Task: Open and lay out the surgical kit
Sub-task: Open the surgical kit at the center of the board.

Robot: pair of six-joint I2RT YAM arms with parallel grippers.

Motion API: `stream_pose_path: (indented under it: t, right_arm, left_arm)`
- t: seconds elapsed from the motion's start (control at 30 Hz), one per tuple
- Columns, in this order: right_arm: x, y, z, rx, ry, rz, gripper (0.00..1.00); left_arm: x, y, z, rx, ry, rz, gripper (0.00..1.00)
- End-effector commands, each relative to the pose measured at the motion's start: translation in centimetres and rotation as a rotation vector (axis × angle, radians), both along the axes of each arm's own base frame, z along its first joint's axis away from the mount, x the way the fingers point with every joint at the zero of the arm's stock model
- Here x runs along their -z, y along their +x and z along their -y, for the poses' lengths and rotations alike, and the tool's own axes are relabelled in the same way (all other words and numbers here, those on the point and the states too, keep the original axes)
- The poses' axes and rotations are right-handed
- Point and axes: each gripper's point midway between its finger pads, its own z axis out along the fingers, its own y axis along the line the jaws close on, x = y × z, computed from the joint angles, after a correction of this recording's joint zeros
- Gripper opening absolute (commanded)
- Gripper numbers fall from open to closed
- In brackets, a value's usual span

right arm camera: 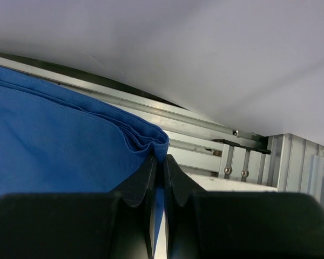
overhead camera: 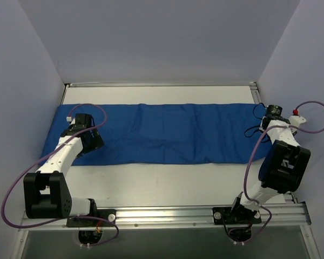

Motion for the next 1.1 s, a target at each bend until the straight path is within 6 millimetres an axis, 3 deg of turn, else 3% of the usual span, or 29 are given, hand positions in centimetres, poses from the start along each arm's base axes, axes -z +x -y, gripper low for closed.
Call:
stream_pose_path:
  t: [0.0,0.13,0.3,0.37,0.4,0.5,0.57,0.73,0.9,1.07]
  right_arm:
    - [-0.9,-0.6,1.1,0.062,-0.03,-0.009,0.0]
    - [0.0,-0.6,1.3,0.063,0.008,0.005,0.05]
    - [-0.3,1.6,0.0,0.005,0.069,0.064,0.32]
    - [-1.6,3.5,-1.8,-0.064,0.064,0.099,0.43]
    - [-2.0,4.2,-2.5,-0.091,0.065,0.112,0.54]
    - [-2.4,6.7,-5.9,-0.21,0.121,0.163,0.63]
    - [-2.3,8.0,-8.1,-0.28,0.16,0.195,0.66]
    - [1.5,9.2,-13.3,-0.419,0.331,0.203,0.7]
    - [5.0,9.1,-14.6,-0.458,0.394,0.147,0.7]
    - [7.5,8.1,-14.7,-0.44,0.412,0.089,0.68]
  left_arm:
    - [-1.0,0.7,0.2,0.004,-0.007,0.053,0.94]
    - [-0.8,0.6,0.1,-0.005,-0.006,0.042,0.94]
    - [-0.5,0.4,-0.1,-0.024,-0.005,0.027,0.94]
    - [-0.6,0.4,-0.2,-0.037,-0.01,0.026,0.94]
    - [-0.6,0.4,-0.3,-0.041,-0.01,0.025,0.94]
    - [-1.2,1.1,-0.5,-0.061,-0.007,0.039,0.94]
    - [-1.6,1.8,-0.6,-0.075,-0.006,0.05,0.94]
    - [-1.3,4.7,-0.4,-0.115,-0.03,0.059,0.94]
    - [1.2,6.5,-2.8,-0.204,-0.024,0.014,0.94]
    - [4.8,6.3,-4.1,-0.264,-0.094,-0.067,0.94]
